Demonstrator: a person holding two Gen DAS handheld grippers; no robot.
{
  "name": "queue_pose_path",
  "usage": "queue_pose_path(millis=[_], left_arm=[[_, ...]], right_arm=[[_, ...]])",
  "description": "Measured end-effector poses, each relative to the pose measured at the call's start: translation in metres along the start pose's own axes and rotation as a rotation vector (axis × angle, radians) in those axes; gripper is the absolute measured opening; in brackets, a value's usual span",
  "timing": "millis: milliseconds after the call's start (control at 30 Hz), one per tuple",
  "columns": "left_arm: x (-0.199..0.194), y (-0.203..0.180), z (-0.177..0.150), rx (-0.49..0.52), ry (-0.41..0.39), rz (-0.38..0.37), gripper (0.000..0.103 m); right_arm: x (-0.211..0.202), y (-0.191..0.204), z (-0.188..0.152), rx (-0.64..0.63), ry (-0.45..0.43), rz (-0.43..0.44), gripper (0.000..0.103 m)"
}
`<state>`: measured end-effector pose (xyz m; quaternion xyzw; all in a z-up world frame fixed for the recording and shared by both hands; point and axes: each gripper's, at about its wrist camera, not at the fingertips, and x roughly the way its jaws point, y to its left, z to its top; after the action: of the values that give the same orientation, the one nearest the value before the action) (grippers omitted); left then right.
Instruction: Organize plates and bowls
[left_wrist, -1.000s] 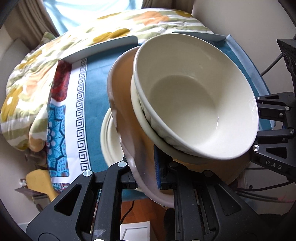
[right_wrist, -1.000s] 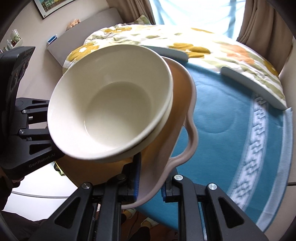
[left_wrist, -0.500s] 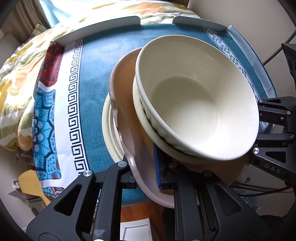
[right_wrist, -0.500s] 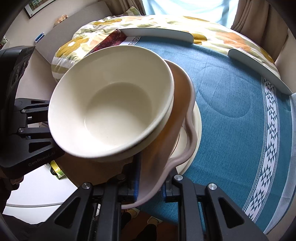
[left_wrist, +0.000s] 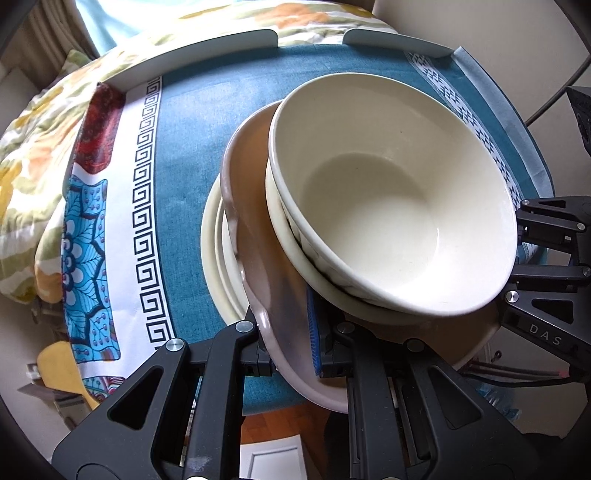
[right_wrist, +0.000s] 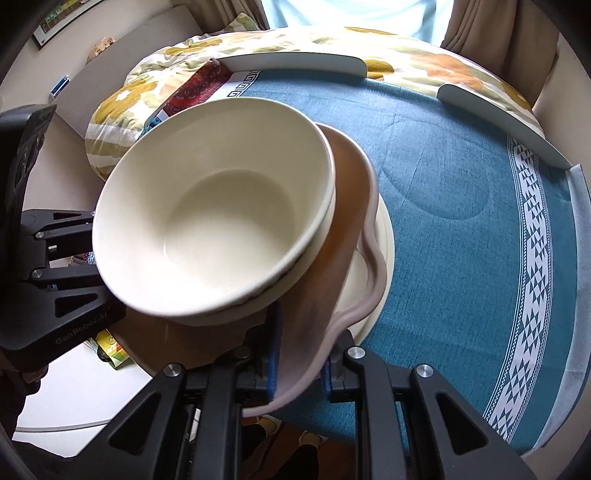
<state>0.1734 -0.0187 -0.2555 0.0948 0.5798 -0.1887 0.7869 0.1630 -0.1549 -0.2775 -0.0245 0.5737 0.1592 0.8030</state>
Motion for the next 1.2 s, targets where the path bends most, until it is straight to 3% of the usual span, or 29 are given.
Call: queue_pose_path(millis=[500,733,900,1200], left_arm=[[-0.009,0.003,0.004,-0.008,0.06,-0.012,0.013],[-0.021,-0.001,0.0,0.012,0.063,0.012,0.021],[-0.03,-0.003,-0.003,0.02,0.059,0.012,0.034],[-0.047,-0.009,-0.011,0.005,0.029,0.003,0.036]], right_arm=[[-0.001,0.0,0.002,0.025,0.015,-0.016,0.016],[-0.001,0.001,0.002,0.042,0.023,-0.022,0.016],[-0.003,0.0,0.002,0.065,0.023,-0.025,0.016],[-0.034,-0.006,-0.004,0.115,-0.01,-0.039,0.016]])
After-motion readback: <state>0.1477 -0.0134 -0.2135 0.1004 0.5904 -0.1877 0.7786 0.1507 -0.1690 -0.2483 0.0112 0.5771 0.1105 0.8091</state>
